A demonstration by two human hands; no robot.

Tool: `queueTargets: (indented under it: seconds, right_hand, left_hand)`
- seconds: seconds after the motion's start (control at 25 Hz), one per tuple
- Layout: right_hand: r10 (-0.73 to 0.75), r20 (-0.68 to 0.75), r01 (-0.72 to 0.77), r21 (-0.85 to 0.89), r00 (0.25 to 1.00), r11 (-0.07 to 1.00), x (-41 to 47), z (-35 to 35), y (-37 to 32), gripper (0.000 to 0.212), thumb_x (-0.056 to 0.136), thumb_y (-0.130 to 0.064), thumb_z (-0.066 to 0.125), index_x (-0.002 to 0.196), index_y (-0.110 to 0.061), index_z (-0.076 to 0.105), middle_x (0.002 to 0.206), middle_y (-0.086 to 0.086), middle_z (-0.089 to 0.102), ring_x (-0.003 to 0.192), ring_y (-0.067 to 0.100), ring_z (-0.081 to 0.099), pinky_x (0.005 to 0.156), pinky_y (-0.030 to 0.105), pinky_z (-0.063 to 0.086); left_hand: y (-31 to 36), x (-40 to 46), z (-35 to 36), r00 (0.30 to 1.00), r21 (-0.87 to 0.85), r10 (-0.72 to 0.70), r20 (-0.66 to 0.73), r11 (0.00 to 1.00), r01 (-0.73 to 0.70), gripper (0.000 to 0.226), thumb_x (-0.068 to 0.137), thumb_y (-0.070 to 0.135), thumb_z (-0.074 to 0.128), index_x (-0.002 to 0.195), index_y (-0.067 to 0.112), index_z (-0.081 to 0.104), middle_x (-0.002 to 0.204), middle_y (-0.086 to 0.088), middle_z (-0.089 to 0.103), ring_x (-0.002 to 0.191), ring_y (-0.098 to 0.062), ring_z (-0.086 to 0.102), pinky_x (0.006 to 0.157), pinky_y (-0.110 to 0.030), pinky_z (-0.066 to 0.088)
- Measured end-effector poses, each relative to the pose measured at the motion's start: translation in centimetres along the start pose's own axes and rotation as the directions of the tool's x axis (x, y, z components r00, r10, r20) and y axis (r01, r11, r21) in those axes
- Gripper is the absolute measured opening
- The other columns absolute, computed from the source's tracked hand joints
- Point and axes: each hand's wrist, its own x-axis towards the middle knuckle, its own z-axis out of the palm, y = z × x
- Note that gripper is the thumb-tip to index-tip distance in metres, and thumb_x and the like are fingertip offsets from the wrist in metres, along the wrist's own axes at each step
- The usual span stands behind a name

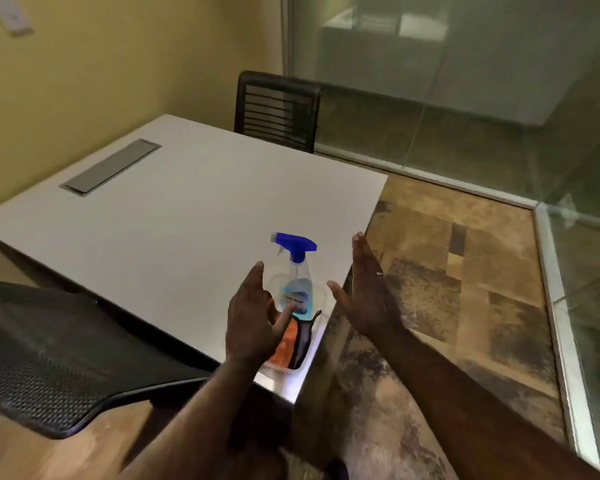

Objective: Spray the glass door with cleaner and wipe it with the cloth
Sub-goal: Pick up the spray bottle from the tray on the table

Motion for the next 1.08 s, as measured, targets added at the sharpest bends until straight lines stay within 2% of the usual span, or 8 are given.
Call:
queueTargets:
  seconds: [0.16,0.32,0.44,0.52,0.64,0.72,0.84,1.08]
  right_hand:
    - [0.053,0.136,-0.059,0.036,0.989,0.998,2.2,3.0,0.5,0.091,0.085,-0.064,0.038,0.150,-0.024,-0.012,0.157,-0.008,-0.016,0.147,0.016,0.002,0.110,0.033,0.016]
    - [0.071,0.229,-0.098,0.109,0.971,0.989,4.1,6.0,1.4,0.097,0.086,-0.059,0.049,0.151,-0.020,-0.011,0.161,-0.003,-0.012,0.147,0.016,0.003,0.112,0.032,0.017]
    - [0.040,0.358,-0.141,0.261,0.933,0.955,5.3,8.3,1.4,0.093,0.089,-0.051,0.054,0.152,-0.017,-0.006,0.162,0.000,-0.004,0.147,0.017,0.009,0.116,0.036,0.021]
    - [0.035,0.414,-0.186,0.329,0.909,0.926,5.8,9.2,1.1,0.084,0.090,-0.048,0.055,0.151,-0.015,0.009,0.159,0.003,0.014,0.142,0.018,0.027,0.112,0.033,0.031]
    - [0.056,0.406,-0.245,0.431,0.912,0.868,6.4,9.4,0.3,0.055,0.091,-0.041,0.059,0.135,-0.015,0.039,0.134,0.003,0.048,0.117,0.014,0.052,0.094,0.025,0.044]
    - [0.082,0.391,-0.267,0.446,0.916,0.854,6.8,9.4,0.0,0.041,0.091,-0.036,0.061,0.123,-0.012,0.050,0.119,0.005,0.058,0.104,0.014,0.057,0.089,0.025,0.048]
    - [0.121,0.405,-0.298,0.408,0.906,0.863,6.9,9.4,-0.4,0.039,0.093,-0.033,0.059,0.122,-0.009,0.052,0.118,0.006,0.060,0.106,0.017,0.059,0.084,0.017,0.041]
    - [0.144,0.343,-0.289,0.421,0.928,0.860,6.7,7.9,-1.2,0.037,0.094,-0.032,0.058,0.122,-0.009,0.053,0.117,0.007,0.062,0.107,0.019,0.061,0.087,0.020,0.043]
  left_hand:
    - [-0.8,1.1,2.3,0.966,-0.058,-0.234,0.111,0.969,0.241,0.094,0.082,0.048,0.074,0.155,0.022,0.022,0.160,0.001,0.034,0.143,-0.019,0.040,0.112,-0.029,0.030]
    - [-0.5,2.7,5.6,0.940,-0.124,-0.313,0.136,0.936,0.330,0.089,0.083,0.053,0.070,0.154,0.022,0.025,0.157,0.007,0.037,0.139,-0.014,0.043,0.116,-0.033,0.036]
    - [0.0,4.0,7.3,0.928,-0.185,-0.335,0.164,0.913,0.363,0.056,0.089,0.039,0.069,0.137,0.025,0.043,0.131,0.023,0.049,0.114,0.001,0.051,0.096,-0.009,0.036]
    - [-0.3,4.7,8.3,0.929,-0.179,-0.317,0.193,0.919,0.351,0.040,0.091,0.034,0.064,0.127,0.028,0.049,0.119,0.018,0.064,0.103,-0.001,0.061,0.086,-0.009,0.042]
    - [-1.1,5.2,9.6,0.922,-0.161,-0.305,0.239,0.924,0.347,0.035,0.092,0.032,0.061,0.125,0.029,0.051,0.114,0.012,0.067,0.099,-0.004,0.064,0.087,-0.019,0.051]
    - [-1.3,5.4,10.1,0.908,-0.130,-0.337,0.249,0.918,0.376,0.035,0.092,0.026,0.061,0.125,0.023,0.054,0.112,0.010,0.068,0.095,-0.005,0.064,0.088,-0.023,0.054]
    - [-1.5,5.8,10.3,0.884,-0.085,-0.372,0.283,0.908,0.409,0.036,0.091,0.026,0.063,0.124,0.018,0.055,0.110,0.005,0.070,0.098,-0.013,0.066,0.091,-0.030,0.055]
    - [0.1,6.2,8.5,0.910,-0.082,-0.301,0.285,0.938,0.336,0.039,0.090,0.030,0.065,0.126,0.020,0.054,0.113,0.003,0.070,0.098,-0.014,0.064,0.081,-0.022,0.044]
